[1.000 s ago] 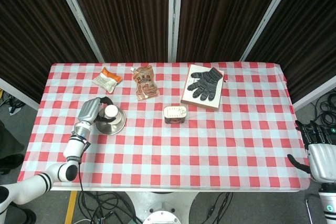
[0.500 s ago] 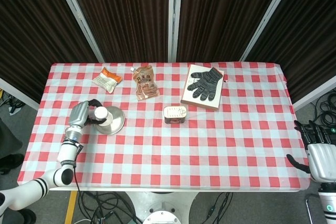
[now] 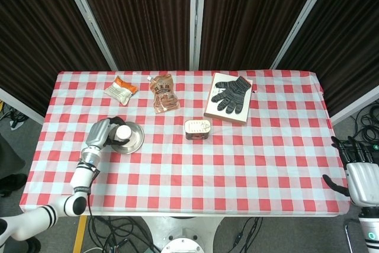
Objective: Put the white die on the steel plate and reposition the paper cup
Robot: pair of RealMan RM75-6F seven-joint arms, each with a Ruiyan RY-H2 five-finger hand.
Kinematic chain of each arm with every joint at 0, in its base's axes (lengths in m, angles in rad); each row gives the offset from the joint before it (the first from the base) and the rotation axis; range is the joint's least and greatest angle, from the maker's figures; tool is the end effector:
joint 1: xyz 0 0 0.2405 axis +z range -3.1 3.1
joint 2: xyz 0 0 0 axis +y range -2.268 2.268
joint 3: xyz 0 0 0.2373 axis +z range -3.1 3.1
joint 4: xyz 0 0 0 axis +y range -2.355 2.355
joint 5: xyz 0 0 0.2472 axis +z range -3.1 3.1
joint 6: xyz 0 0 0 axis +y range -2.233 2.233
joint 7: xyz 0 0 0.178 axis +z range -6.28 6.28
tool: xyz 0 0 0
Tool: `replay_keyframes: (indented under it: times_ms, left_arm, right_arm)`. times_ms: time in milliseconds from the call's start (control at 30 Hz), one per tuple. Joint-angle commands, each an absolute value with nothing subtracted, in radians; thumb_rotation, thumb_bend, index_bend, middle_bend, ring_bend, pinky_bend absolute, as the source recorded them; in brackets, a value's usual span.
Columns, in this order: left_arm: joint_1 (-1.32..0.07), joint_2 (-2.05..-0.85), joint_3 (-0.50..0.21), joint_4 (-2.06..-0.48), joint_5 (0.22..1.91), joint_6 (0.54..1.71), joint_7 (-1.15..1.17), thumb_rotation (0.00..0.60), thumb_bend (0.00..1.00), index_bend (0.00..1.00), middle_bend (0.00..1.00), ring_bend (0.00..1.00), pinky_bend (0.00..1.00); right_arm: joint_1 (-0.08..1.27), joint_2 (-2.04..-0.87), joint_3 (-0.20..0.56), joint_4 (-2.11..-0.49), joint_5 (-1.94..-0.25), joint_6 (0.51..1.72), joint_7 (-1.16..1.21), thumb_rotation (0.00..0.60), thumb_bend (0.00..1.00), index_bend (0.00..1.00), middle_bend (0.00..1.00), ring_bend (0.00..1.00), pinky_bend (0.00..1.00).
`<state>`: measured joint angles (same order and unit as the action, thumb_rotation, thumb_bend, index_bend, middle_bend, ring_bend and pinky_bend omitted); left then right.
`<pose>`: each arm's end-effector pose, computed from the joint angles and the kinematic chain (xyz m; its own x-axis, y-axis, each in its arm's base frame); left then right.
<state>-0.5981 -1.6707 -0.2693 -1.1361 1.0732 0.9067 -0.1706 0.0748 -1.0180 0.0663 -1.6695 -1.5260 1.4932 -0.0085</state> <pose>-0.2367 0.4001 -0.0551 -0.0267 0.2601 0.9652 0.9988 0.0470 0.0150 -0.3017 -0.2173 0.1445 0.4430 0.0213 0.8963 -0.8958 -0.0290 0.4435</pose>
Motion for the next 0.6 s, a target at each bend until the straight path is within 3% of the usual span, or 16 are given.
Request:
replay_keyframes:
  times_ms: [33,133,433,600]
  left_arm:
    - [-0.602,-1.689,-0.286,-1.086,1.037,0.913,-0.141,0.6,0.26,0.59,0.45,0.31,0.25]
    - [-0.599,-1.691,-0.304,-1.084,1.011,0.917,-0.139,0.6,0.26,0.59,0.45,0.31,0.24]
    - [-0.593,-1.666,-0.269,-1.193,1.076,0.895,-0.175,0.6,0.26,0.59,0.45,0.31,0.24]
    - [-0.602,-1.677,-0.275,-1.156,1.08,0.917,-0.145,0.6,0.26,0.59,0.45,0.31,0.24]
  right_arm:
    - [0.075,-1.018,0.066,-1.669,-1.527,1.493,-0.008,0.6,0.11,0.04,0.22,0.0,0.11]
    - [0.078,-1.021,0.064,-1.668,-1.532,1.489,-0.007,0.6,0.11,0.04,0.22,0.0,0.11]
    - [0.076,-1.025,0.06,-1.662,-1.531,1.488,0.0,0.6,0.11,0.04,0.22,0.0,0.11]
    - [0.077,-1.021,0.062,-1.668,-1.532,1.489,-0.005,0.6,0.11,0.04,0.22,0.0,0.11]
